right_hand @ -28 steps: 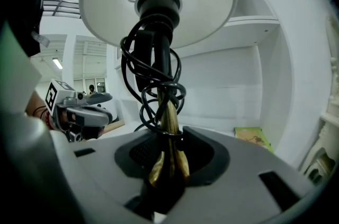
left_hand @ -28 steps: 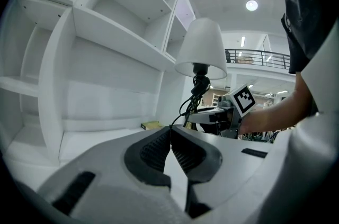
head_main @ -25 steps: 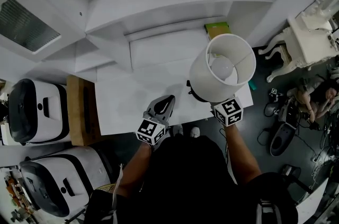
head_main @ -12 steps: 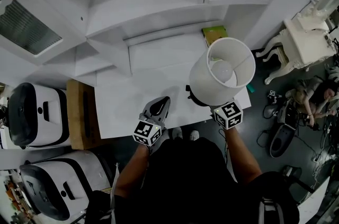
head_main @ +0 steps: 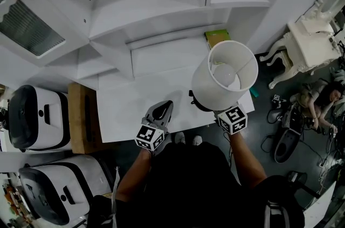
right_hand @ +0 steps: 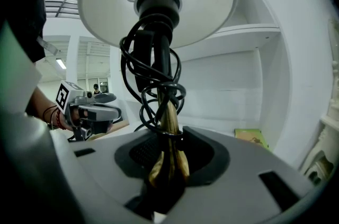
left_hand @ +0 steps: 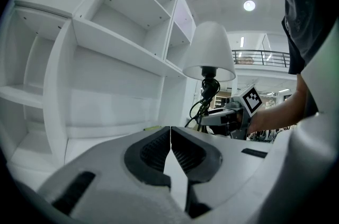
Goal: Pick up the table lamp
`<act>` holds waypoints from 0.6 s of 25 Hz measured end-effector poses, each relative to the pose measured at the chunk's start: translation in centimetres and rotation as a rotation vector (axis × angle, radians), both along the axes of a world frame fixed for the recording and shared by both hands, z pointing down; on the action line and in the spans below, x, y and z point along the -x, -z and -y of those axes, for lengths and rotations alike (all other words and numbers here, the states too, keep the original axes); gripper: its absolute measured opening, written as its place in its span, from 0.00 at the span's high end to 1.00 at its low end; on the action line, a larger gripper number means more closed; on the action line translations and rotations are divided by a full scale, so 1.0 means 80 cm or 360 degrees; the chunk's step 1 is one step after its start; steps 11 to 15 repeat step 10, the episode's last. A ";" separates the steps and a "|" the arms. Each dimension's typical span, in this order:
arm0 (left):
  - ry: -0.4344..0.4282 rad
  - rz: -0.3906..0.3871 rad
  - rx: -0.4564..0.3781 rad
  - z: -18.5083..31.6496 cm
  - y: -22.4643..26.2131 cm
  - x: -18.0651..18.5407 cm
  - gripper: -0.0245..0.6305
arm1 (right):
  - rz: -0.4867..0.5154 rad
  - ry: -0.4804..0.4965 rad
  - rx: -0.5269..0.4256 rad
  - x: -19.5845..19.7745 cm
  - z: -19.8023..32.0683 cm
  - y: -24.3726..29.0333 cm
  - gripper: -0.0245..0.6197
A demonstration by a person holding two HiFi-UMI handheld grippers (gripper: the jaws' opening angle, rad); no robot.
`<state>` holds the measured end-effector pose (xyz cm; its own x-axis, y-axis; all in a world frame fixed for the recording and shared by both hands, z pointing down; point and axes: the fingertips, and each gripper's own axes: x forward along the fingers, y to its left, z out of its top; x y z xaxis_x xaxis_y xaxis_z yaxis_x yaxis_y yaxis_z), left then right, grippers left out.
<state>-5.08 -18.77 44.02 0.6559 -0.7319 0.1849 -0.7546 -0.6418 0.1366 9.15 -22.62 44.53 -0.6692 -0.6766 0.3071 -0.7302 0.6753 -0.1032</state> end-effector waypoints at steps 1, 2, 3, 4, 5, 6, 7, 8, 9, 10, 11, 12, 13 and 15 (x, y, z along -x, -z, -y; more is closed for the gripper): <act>0.0001 -0.0001 -0.0001 -0.001 0.000 0.000 0.93 | 0.0004 0.0002 -0.0001 0.000 -0.001 0.001 0.76; 0.0001 -0.0002 -0.0001 -0.003 0.000 0.000 0.93 | 0.0006 0.0003 -0.0001 0.000 -0.003 0.002 0.76; 0.0001 -0.0001 0.0002 -0.004 -0.001 0.000 0.93 | 0.0005 0.0004 0.0001 0.001 -0.004 0.002 0.76; 0.0000 0.0001 0.0008 -0.006 -0.002 0.000 0.93 | 0.0002 0.0005 0.0005 0.001 -0.006 0.001 0.76; 0.0000 0.0003 0.0014 -0.007 -0.004 0.000 0.93 | -0.0001 0.0004 0.0008 0.001 -0.007 0.001 0.76; 0.0000 0.0005 0.0018 -0.008 -0.006 0.001 0.93 | -0.0004 0.0005 0.0009 0.000 -0.008 0.001 0.76; 0.0000 0.0005 0.0020 -0.008 -0.006 0.001 0.93 | -0.0005 0.0005 0.0009 0.000 -0.009 0.002 0.76; 0.0002 0.0003 0.0021 -0.009 -0.007 0.001 0.93 | -0.0007 0.0005 0.0009 0.000 -0.010 0.002 0.76; 0.0003 0.0001 0.0022 -0.009 -0.007 0.002 0.93 | -0.0008 0.0006 0.0009 0.000 -0.011 0.003 0.76; 0.0005 -0.0001 0.0023 -0.010 -0.007 0.002 0.93 | -0.0009 0.0006 0.0009 -0.001 -0.012 0.003 0.76; 0.0005 -0.0001 0.0023 -0.010 -0.007 0.002 0.93 | -0.0009 0.0006 0.0009 -0.001 -0.012 0.003 0.76; 0.0005 -0.0001 0.0023 -0.010 -0.007 0.002 0.93 | -0.0009 0.0006 0.0009 -0.001 -0.012 0.003 0.76; 0.0005 -0.0001 0.0023 -0.010 -0.007 0.002 0.93 | -0.0009 0.0006 0.0009 -0.001 -0.012 0.003 0.76; 0.0005 -0.0001 0.0023 -0.010 -0.007 0.002 0.93 | -0.0009 0.0006 0.0009 -0.001 -0.012 0.003 0.76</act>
